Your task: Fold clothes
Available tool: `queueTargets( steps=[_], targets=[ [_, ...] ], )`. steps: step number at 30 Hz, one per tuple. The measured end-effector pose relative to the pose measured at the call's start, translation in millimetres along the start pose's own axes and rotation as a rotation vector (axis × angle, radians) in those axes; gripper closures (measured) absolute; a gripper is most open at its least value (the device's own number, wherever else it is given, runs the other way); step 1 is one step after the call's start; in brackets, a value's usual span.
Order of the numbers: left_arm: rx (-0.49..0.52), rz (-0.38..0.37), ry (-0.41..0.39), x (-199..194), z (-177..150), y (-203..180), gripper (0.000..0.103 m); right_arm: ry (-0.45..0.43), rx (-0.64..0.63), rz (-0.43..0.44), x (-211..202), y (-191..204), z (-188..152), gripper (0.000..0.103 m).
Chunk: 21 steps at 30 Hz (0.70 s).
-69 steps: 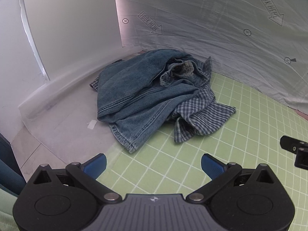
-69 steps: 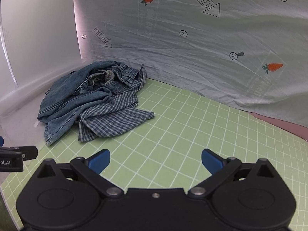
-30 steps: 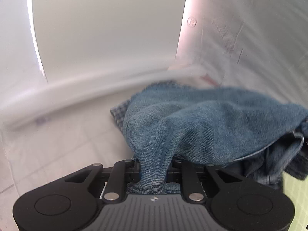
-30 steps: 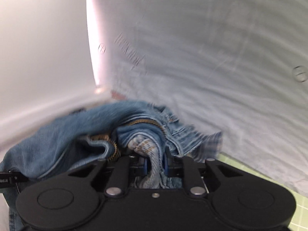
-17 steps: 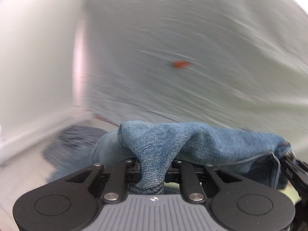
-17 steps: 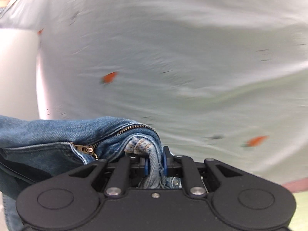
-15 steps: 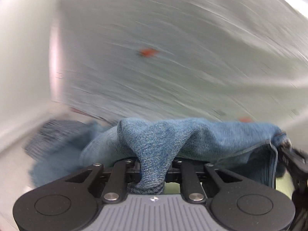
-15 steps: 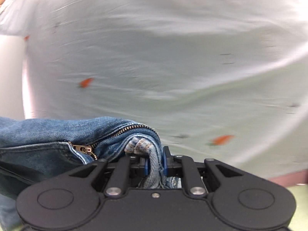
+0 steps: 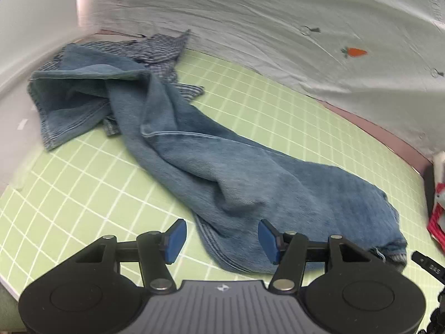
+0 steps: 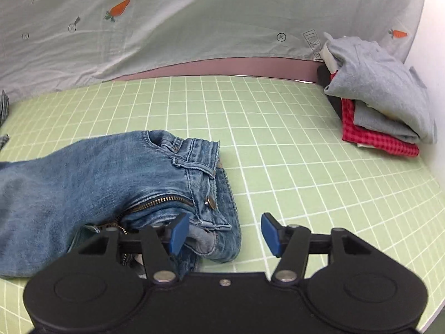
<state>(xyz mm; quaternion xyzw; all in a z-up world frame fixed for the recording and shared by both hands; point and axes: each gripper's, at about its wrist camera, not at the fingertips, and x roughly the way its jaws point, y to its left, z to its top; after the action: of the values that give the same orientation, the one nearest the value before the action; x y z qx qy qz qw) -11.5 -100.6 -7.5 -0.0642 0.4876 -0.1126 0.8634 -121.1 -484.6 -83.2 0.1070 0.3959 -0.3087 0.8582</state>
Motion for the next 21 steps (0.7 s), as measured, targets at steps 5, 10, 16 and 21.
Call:
queueTargets(
  steps=[5,10,16,21],
  targets=[
    [-0.097,0.101,-0.055,3.9,22.4,25.7,0.044,-0.056,0.057,0.088,1.3,-3.2,15.7,0.028],
    [-0.131,0.155,-0.062,22.2,47.6,36.1,0.040,-0.044,0.100,0.143,31.3,7.1,38.0,0.021],
    [-0.209,0.159,-0.080,68.3,92.7,42.6,0.033,0.008,0.094,0.169,81.2,38.4,63.3,0.019],
    [-0.291,0.132,-0.104,107.4,129.4,66.1,0.022,0.118,0.172,0.038,130.5,47.0,71.0,0.015]
  ],
)
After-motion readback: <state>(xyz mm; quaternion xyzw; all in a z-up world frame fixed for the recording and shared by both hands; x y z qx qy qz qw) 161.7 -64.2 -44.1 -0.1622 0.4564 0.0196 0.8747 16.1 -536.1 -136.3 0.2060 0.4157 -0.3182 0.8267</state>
